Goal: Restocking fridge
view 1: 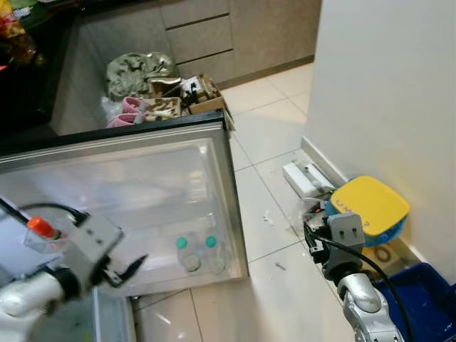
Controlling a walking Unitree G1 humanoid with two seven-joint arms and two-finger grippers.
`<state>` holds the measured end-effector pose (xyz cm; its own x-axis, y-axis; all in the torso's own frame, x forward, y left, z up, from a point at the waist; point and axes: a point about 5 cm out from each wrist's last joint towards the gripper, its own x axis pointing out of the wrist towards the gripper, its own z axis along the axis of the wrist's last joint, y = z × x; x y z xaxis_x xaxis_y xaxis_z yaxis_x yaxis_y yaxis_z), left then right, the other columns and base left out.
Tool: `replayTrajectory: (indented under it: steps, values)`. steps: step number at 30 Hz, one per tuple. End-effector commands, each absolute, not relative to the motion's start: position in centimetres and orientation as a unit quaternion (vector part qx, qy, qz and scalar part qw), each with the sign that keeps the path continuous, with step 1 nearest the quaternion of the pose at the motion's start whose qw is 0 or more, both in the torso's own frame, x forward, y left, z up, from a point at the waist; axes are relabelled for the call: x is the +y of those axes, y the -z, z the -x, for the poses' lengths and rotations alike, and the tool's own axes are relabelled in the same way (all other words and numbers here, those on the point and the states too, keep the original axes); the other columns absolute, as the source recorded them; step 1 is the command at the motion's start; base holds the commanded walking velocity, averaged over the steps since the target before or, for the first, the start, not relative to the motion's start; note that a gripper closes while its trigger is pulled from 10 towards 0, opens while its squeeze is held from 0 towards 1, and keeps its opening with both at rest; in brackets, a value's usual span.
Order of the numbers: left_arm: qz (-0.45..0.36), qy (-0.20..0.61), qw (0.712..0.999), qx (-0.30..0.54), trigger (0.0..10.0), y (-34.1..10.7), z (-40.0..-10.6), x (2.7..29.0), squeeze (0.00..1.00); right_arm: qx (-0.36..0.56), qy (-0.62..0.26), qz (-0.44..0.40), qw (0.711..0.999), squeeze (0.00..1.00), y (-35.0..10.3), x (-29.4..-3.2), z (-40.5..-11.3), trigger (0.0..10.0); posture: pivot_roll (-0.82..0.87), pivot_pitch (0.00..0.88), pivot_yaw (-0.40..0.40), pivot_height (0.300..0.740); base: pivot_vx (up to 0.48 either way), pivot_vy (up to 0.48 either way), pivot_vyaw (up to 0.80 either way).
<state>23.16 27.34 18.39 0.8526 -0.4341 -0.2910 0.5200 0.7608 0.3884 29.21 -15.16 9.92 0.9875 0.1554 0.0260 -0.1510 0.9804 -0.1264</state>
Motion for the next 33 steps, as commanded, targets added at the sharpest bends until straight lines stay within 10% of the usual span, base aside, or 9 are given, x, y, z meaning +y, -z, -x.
replayTrajectory:
  steps: [1, 11, 33]
  values:
    - [-0.241, 0.266, 0.931, 0.065, 10.0, -20.3, -24.9, 26.1, 0.00, -0.012, -0.082, 0.056, 0.995, 0.00, -9.5, -14.9, -29.4, 10.0, -0.05, 0.162, 0.103, 0.740, 0.000, 0.000, 0.00]
    - [-0.280, 0.349, 0.894, 0.039, 10.0, -20.5, -30.4, 17.8, 0.00, -0.016, -0.071, 0.057, 0.996, 0.00, -9.8, -15.2, -29.3, 10.0, -0.10, 0.160, 0.105, 0.740, 0.000, 0.000, 0.00]
    - [-0.365, 0.271, 0.885, 0.101, 10.0, -16.9, -34.4, 17.2, 0.00, -0.019, -0.060, 0.056, 0.996, 0.00, -9.8, -15.4, -29.4, 10.0, -0.11, 0.160, 0.115, 0.740, 0.000, 0.000, 0.00]
